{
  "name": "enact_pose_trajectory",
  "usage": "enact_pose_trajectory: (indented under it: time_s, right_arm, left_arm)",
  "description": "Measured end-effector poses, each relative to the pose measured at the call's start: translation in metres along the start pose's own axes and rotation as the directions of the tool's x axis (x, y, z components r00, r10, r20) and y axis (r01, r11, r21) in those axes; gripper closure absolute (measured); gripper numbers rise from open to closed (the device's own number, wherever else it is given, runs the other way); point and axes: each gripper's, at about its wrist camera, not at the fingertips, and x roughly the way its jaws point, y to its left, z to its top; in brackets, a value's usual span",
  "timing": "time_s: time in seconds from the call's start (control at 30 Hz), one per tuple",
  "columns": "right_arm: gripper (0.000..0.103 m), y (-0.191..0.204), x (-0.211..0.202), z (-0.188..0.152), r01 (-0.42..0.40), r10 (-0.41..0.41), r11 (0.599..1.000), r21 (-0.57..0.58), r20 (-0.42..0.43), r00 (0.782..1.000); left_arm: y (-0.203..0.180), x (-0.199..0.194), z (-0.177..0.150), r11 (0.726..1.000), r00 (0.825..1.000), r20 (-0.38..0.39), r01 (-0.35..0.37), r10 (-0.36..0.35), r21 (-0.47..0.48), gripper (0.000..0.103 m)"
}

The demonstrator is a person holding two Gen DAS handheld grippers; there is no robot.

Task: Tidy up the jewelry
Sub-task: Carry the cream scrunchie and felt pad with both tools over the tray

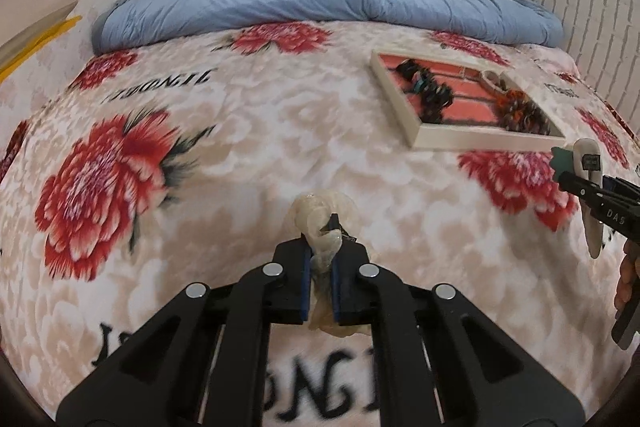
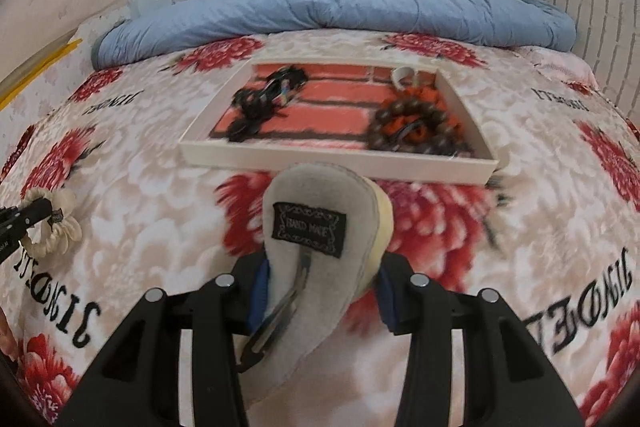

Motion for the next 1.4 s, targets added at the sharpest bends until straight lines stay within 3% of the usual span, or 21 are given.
enact_pose_trajectory:
  time_s: [0.73, 1.13, 1.27, 1.4]
  right_arm:
    - [0.059, -0.107, 0.028, 0.089, 0.043, -0.043, 0.999, 0.005, 0.105, 0.994]
    - [0.059, -0.11, 0.076, 0.087, 0.055, -0.057, 0.998, 0.015, 0.206, 0.977]
    - [0.059, -0.108, 0.093, 0.088, 0.069, -0.07, 0.998, 0.01, 0.229, 0.971]
    - [0.059, -0.106, 0.105, 0.091, 0.076, -0.074, 0.997, 0.001, 0.241, 0.968]
  left_arm:
    - [-0.164, 0.082, 0.107, 0.998, 0.997, 0.054, 0.05, -0.052, 0.048, 0.097]
    - [-0.175, 0.12, 0.118, 1.0, 0.988, 0.155, 0.004, -0.001, -0.016, 0.097]
    - [-0.177, 0.132, 0.118, 1.0, 0.982, 0.188, -0.028, 0.027, 0.005, 0.097]
    - [-0.175, 0.142, 0.12, 1.0, 0.982, 0.191, 0.001, -0.001, -0.001, 0.097]
